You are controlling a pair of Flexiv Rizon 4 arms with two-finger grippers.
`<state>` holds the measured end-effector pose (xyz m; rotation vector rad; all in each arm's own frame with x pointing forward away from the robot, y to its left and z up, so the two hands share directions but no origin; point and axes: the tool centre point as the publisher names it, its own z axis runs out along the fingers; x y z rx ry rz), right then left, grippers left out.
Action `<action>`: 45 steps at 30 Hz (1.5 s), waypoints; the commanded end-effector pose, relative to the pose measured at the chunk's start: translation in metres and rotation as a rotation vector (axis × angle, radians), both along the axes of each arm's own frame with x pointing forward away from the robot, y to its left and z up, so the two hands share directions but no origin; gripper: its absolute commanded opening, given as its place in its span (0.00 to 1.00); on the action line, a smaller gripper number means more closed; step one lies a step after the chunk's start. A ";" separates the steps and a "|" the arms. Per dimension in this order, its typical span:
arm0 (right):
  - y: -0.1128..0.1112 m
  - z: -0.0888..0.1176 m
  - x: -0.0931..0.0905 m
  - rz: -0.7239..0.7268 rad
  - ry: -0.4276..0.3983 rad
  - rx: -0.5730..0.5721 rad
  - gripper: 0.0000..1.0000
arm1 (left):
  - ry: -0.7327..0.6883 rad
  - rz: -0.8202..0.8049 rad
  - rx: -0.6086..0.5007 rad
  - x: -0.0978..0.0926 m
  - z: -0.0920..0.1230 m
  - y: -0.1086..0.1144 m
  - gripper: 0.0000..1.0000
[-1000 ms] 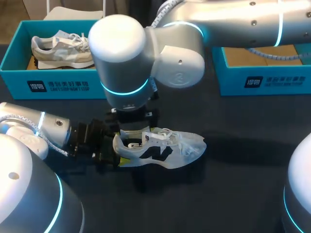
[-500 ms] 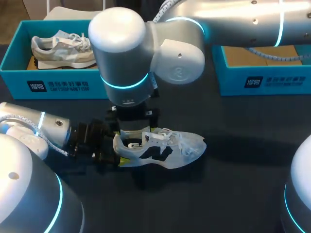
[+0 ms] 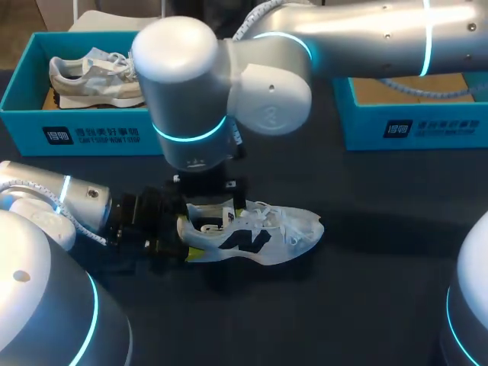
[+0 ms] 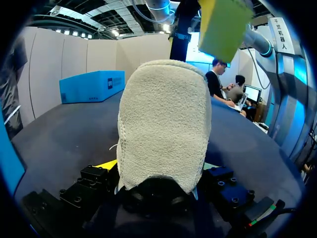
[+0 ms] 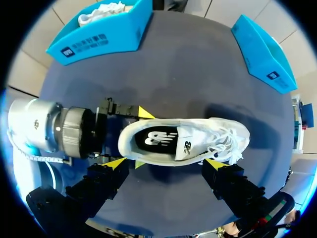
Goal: Take the shoe out of the shoebox, open the shoe tongue, remove and reinsert the insole, then place the shoe into the shoebox
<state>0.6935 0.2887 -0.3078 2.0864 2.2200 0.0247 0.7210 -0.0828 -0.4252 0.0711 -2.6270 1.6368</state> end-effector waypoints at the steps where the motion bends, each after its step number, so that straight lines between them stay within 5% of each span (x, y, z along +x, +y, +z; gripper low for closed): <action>1: 0.011 -0.012 -0.003 -0.101 -0.014 -0.038 1.00 | 0.001 -0.001 0.004 0.002 -0.003 0.001 0.00; 17: -0.028 -0.025 0.003 -0.171 -0.040 -0.084 1.00 | 0.001 -0.001 0.004 0.002 -0.003 0.001 0.00; 45: -0.049 -0.050 0.016 -0.233 -0.031 -0.282 1.00 | 0.001 -0.001 0.004 0.002 -0.003 0.001 0.00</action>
